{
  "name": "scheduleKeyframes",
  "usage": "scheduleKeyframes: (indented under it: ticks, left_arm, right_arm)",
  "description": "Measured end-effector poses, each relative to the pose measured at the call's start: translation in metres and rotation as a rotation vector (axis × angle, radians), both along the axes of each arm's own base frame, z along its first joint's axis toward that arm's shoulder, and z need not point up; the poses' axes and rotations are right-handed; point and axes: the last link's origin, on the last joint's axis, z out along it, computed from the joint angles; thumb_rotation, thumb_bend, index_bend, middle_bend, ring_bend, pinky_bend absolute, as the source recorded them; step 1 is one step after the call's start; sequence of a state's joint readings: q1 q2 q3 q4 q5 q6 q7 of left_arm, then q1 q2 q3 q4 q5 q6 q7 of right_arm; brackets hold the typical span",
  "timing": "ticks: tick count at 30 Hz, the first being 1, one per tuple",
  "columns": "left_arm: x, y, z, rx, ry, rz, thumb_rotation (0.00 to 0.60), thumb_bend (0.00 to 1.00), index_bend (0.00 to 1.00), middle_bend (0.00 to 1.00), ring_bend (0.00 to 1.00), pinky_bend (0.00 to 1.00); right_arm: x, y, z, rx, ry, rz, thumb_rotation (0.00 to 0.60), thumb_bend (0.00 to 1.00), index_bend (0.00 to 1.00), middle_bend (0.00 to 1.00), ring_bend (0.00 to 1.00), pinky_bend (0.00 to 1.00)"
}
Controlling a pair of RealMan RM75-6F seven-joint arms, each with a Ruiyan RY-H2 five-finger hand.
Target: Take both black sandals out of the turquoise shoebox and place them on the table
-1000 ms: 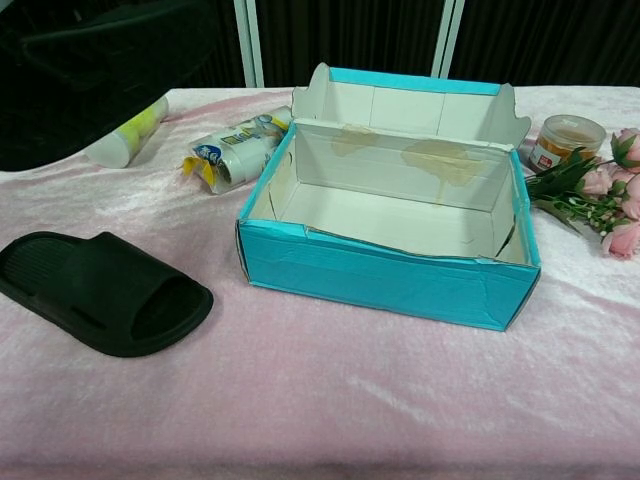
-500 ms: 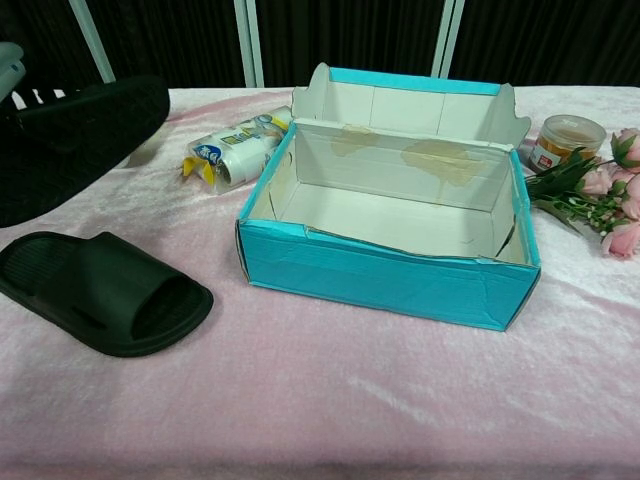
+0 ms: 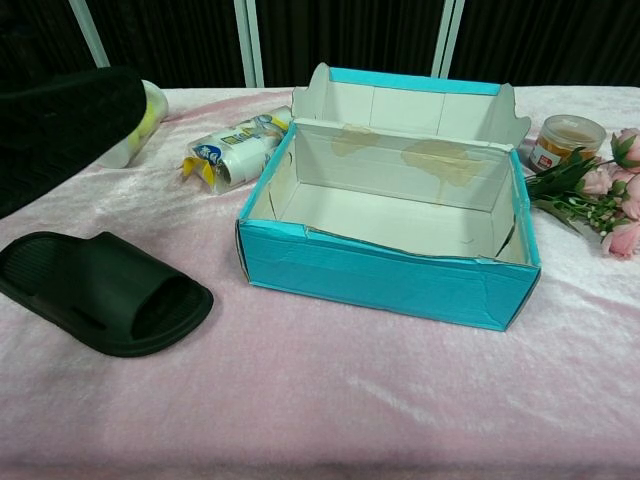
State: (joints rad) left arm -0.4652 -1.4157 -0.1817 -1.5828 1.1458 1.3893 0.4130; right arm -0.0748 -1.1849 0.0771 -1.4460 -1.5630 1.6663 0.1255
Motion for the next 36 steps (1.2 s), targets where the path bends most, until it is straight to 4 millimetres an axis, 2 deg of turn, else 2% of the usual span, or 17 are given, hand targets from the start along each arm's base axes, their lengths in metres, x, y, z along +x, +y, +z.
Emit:
scheduleKeyframes:
  ticks: [4,9,12,17,21,22,23,25,26,28,31,36]
  left_arm:
    - [-0.015,-0.023,0.027,0.042,0.032,0.037,0.600,0.00,0.00,0.00,0.00,0.00]
    - [-0.027,-0.030,0.032,0.029,0.072,0.076,0.600,0.00,0.00,0.00,0.00,0.00]
    - [-0.031,-0.022,0.028,0.027,0.088,0.086,0.600,0.00,0.00,0.00,0.00,0.00]
    - [-0.041,0.010,0.005,-0.020,0.135,0.106,0.600,0.00,0.00,0.00,0.00,0.00]
    - [-0.035,0.036,-0.016,-0.092,0.142,0.112,0.596,0.00,0.00,0.00,0.00,0.00]
    - [-0.030,0.043,-0.022,-0.107,0.143,0.108,0.574,0.00,0.00,0.00,0.00,0.00]
    - [-0.026,0.047,-0.025,-0.114,0.145,0.105,0.522,0.00,0.00,0.00,0.00,0.00]
    - [-0.016,0.054,-0.031,-0.114,0.144,0.096,0.303,0.00,0.00,0.00,0.00,0.00]
    - [-0.012,0.056,-0.033,-0.111,0.138,0.094,0.224,0.00,0.00,0.00,0.00,0.00]
    - [-0.007,0.058,-0.033,-0.105,0.117,0.089,0.137,0.00,0.00,0.00,0.00,0.00]
    - [0.000,0.061,-0.034,-0.098,0.105,0.082,0.080,0.00,0.00,0.00,0.00,0.00]
    - [0.006,0.063,-0.032,-0.083,0.161,0.073,0.075,0.00,0.00,0.00,0.00,0.00]
  right_arm:
    - [0.001,-0.004,0.000,0.007,-0.001,0.009,0.600,0.24,0.31,0.27,0.20,0.26]
    - [0.003,-0.007,-0.003,0.019,-0.005,0.023,0.600,0.24,0.31,0.27,0.20,0.26]
    - [0.003,-0.005,-0.002,0.016,-0.006,0.025,0.600,0.24,0.31,0.27,0.20,0.26]
    - [0.002,0.001,0.000,0.004,-0.007,0.021,0.600,0.24,0.32,0.27,0.20,0.26]
    - [0.002,0.006,0.001,-0.008,-0.007,0.015,0.600,0.24,0.32,0.27,0.20,0.26]
    - [0.002,0.007,0.001,-0.011,-0.007,0.014,0.600,0.24,0.31,0.27,0.20,0.26]
    - [0.001,0.008,0.002,-0.013,-0.006,0.012,0.600,0.24,0.31,0.27,0.20,0.26]
    - [0.001,0.011,0.002,-0.018,-0.006,0.008,0.600,0.24,0.31,0.27,0.19,0.26]
    - [0.001,0.011,0.003,-0.020,-0.006,0.007,0.600,0.24,0.31,0.27,0.20,0.26]
    - [0.001,0.013,0.003,-0.022,-0.006,0.004,0.600,0.24,0.31,0.27,0.20,0.26]
    - [0.001,0.013,0.003,-0.023,-0.007,0.003,0.600,0.24,0.32,0.27,0.19,0.26]
    - [0.001,0.012,0.002,-0.020,-0.006,0.005,0.600,0.24,0.32,0.27,0.20,0.26]
